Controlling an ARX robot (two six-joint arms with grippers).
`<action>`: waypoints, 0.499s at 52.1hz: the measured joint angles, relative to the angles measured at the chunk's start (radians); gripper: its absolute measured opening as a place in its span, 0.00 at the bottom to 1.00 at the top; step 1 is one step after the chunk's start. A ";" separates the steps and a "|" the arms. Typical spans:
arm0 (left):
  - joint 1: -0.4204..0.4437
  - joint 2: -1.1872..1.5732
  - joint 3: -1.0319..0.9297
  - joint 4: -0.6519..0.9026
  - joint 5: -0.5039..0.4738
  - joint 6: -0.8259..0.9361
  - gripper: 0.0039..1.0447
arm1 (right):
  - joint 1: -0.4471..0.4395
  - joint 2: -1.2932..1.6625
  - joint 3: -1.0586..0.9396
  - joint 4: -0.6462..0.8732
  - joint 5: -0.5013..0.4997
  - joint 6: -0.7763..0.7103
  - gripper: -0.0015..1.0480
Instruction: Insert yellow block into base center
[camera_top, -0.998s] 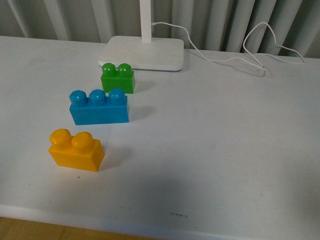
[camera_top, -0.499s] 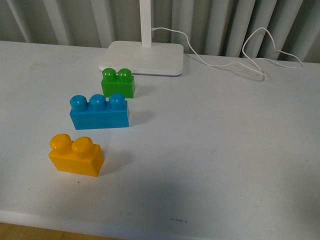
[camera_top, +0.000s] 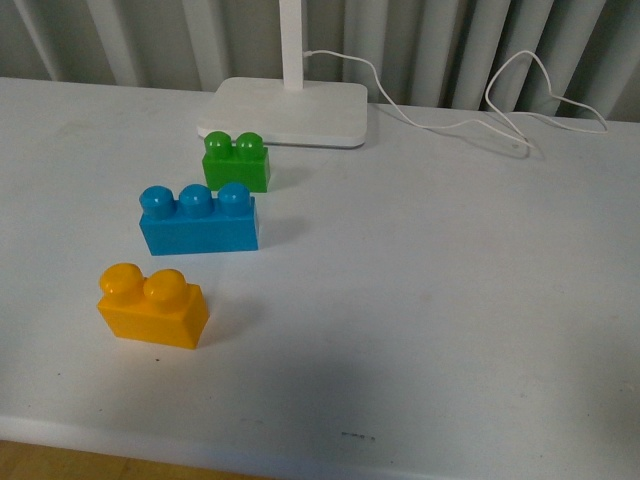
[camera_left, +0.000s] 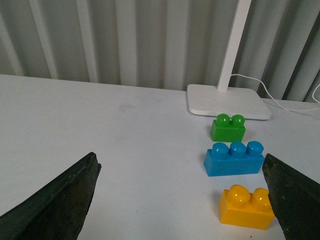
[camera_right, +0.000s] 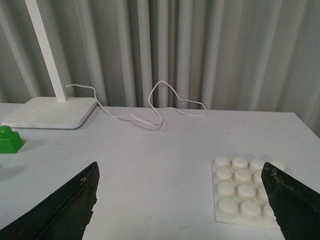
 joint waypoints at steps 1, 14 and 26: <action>0.000 0.000 0.000 0.000 0.000 0.000 0.94 | 0.000 0.000 0.000 0.000 0.000 0.000 0.91; 0.000 0.000 0.000 0.000 0.000 0.000 0.94 | 0.000 0.000 0.000 0.000 0.000 0.000 0.91; 0.000 0.000 0.000 0.000 0.000 0.000 0.94 | -0.009 0.140 0.072 -0.186 0.062 0.076 0.91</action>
